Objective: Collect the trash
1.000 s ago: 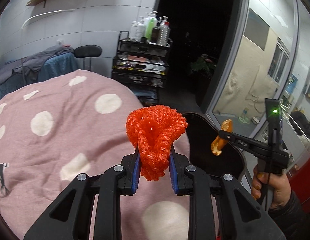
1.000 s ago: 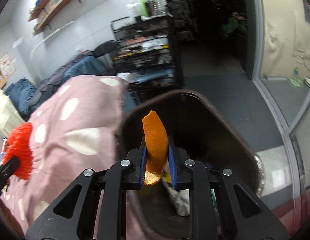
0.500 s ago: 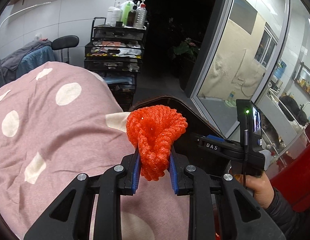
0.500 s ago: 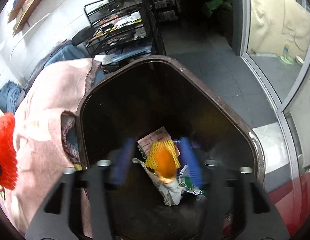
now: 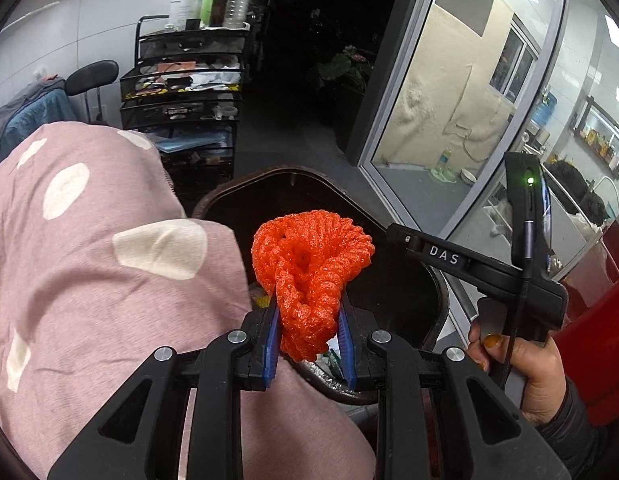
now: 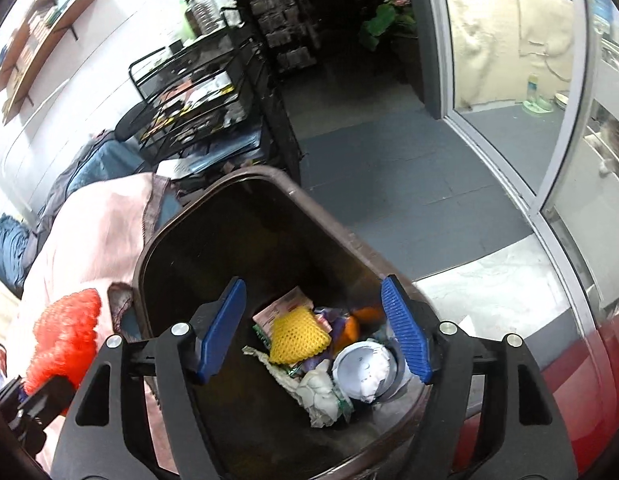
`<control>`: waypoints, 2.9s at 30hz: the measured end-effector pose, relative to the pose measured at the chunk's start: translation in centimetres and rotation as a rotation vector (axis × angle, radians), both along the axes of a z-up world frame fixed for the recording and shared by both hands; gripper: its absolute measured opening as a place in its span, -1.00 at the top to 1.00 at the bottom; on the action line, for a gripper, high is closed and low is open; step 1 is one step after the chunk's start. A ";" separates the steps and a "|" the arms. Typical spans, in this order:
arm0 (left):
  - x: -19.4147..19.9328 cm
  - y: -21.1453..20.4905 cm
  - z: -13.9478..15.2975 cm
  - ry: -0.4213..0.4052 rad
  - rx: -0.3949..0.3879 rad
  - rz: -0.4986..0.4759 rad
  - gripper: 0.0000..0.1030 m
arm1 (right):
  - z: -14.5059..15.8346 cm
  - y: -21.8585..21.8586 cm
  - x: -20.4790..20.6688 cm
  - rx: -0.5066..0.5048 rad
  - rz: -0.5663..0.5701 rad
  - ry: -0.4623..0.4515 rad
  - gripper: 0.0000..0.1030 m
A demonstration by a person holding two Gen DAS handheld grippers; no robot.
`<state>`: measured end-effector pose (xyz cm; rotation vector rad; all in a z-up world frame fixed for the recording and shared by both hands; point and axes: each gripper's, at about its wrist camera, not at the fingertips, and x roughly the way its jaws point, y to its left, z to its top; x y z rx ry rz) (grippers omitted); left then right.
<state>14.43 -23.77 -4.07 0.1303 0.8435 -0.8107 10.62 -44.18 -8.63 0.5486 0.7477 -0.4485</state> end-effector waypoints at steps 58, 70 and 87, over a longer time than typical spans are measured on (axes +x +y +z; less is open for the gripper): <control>-4.4 15.5 4.5 -0.287 -0.116 0.514 -0.89 | 7.1 13.8 -2.8 -0.278 0.313 -0.277 -0.89; -7.7 19.9 4.4 -0.378 -0.063 0.660 -0.89 | 8.0 21.1 -5.1 -0.323 0.482 -0.367 -0.89; -9.7 21.9 5.2 -0.435 -0.102 0.719 -0.89 | 8.5 23.1 -6.4 -0.335 0.527 -0.416 -0.89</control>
